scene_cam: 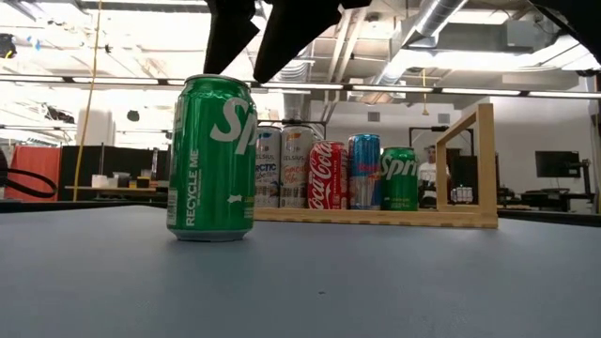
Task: Place canned beverage on shelf
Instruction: Put the green soda can on the shelf aligned with the other green soda can
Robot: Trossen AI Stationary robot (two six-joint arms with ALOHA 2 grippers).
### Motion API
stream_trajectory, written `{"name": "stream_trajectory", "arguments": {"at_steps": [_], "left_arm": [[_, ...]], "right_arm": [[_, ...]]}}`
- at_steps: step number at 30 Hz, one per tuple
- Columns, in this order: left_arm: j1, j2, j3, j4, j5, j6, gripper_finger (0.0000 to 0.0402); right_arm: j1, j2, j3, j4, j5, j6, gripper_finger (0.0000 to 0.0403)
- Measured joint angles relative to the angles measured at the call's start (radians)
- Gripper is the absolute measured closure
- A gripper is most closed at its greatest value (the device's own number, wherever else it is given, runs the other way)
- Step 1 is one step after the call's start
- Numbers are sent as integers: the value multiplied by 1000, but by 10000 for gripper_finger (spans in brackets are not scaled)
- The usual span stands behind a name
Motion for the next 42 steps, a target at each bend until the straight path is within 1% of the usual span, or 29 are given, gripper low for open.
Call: {"name": "stream_trajectory", "arguments": {"at_steps": [4,9,15,25,31,35,42], "left_arm": [[0,0,0,8,0,-1,31],[0,0,0,12,0,-14,31],[0,0,0,11,0,-15,31],[0,0,0,10,0,-27,31],[0,0,0,8,0,-27,31],[0,0,0,8,0,-27,31],[0,0,0,9,-1,-25,31]], "right_arm": [[-13,0,0,11,-66,-29,66],[-25,0,0,62,-74,-83,67],[-37,7,0,64,-143,-89,67],[-49,40,-1,60,-181,-109,67],[-53,38,1,63,-197,-113,81],[-64,37,-20,80,-239,-107,85],[-73,69,-23,86,-245,-93,85]]}}
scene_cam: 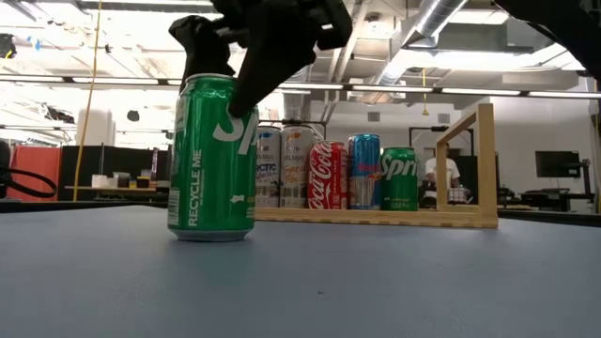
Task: Place canned beverage on shelf
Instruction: Put the green soda can on the shelf aligned with the other green soda can
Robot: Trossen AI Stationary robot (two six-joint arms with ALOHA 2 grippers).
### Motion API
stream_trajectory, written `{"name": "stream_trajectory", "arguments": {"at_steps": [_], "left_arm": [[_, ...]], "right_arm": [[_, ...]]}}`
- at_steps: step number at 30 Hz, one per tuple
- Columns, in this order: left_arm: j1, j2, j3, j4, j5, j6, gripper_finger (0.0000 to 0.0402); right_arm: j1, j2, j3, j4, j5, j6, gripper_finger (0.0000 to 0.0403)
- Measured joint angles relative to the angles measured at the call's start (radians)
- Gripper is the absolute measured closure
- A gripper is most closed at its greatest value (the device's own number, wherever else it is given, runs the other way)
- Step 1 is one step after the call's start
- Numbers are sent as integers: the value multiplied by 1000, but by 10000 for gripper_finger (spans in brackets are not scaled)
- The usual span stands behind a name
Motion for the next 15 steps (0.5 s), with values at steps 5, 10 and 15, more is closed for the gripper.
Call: {"name": "stream_trajectory", "arguments": {"at_steps": [5,10,15], "left_arm": [[0,0,0,0,0,-1,31],[0,0,0,-1,0,-1,31],[0,0,0,-1,0,-1,31]], "right_arm": [[0,11,2,-12,-4,-7,85],[7,13,10,-15,5,24,99],[4,13,13,-42,40,160,129]]}}
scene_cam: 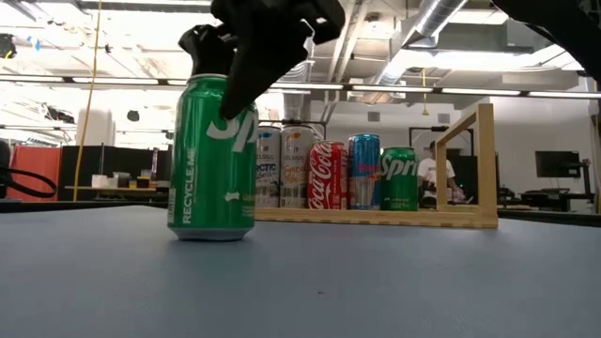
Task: Place canned beverage on shelf
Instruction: Put the green soda can on the shelf aligned with the other green soda can
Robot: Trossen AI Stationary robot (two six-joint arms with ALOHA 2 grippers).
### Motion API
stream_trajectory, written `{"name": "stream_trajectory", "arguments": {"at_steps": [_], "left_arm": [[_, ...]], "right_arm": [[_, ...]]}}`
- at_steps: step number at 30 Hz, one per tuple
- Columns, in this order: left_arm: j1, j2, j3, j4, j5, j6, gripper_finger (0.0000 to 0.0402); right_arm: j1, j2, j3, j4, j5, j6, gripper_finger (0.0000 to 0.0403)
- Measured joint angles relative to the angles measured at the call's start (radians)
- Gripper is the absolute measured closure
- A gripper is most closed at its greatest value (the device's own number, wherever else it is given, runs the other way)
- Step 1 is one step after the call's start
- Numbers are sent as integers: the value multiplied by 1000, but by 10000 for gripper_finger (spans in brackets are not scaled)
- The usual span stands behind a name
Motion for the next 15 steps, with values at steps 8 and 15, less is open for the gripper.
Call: {"name": "stream_trajectory", "arguments": {"at_steps": [8,15], "left_arm": [[0,0,0,-1,0,20,31],[0,0,0,-27,0,49,31]], "right_arm": [[-28,-25,-2,-69,15,279,134],[-55,-93,-5,-154,203,616,135]]}}
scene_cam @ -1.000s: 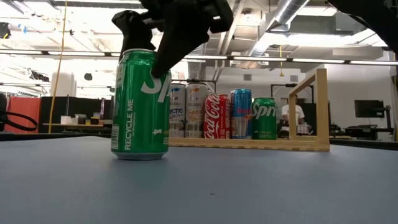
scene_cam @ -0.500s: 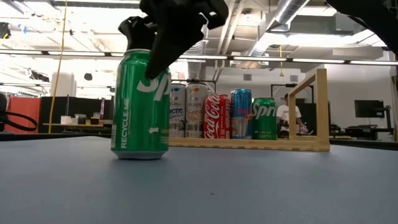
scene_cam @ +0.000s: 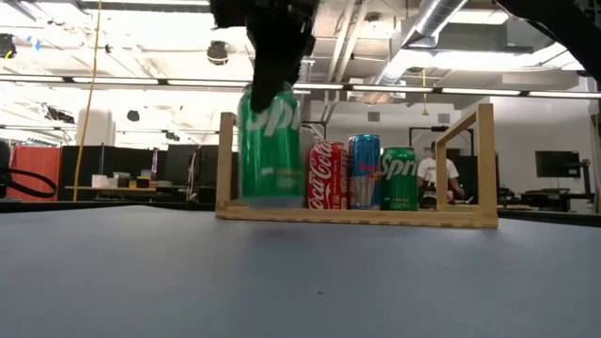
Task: Place canned beverage on shelf
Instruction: Put the green soda can on the shelf aligned with the other green soda can
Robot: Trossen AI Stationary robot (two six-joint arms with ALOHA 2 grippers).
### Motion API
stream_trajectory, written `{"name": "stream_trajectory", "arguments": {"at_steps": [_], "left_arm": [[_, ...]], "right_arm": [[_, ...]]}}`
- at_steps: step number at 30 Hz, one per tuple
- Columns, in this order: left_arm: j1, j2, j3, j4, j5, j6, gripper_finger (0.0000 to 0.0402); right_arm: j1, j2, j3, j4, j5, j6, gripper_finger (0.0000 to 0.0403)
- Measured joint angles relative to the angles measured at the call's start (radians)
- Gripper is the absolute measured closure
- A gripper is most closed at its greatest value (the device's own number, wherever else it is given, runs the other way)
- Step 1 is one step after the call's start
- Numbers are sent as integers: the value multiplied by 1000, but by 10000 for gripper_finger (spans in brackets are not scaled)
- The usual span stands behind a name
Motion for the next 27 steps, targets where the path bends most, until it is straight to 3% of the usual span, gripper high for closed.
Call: {"name": "stream_trajectory", "arguments": {"at_steps": [7,12,20,27], "left_arm": [[0,0,0,-29,0,0,31],[0,0,0,-45,-4,24,31],[0,0,0,-52,-4,57,31],[0,0,0,-55,-5,72,31]], "right_arm": [[29,-61,0,-167,227,278,126],[46,-169,-55,-284,290,449,123],[21,-436,-421,-221,340,810,122],[-28,-629,-793,-34,401,974,122]]}}
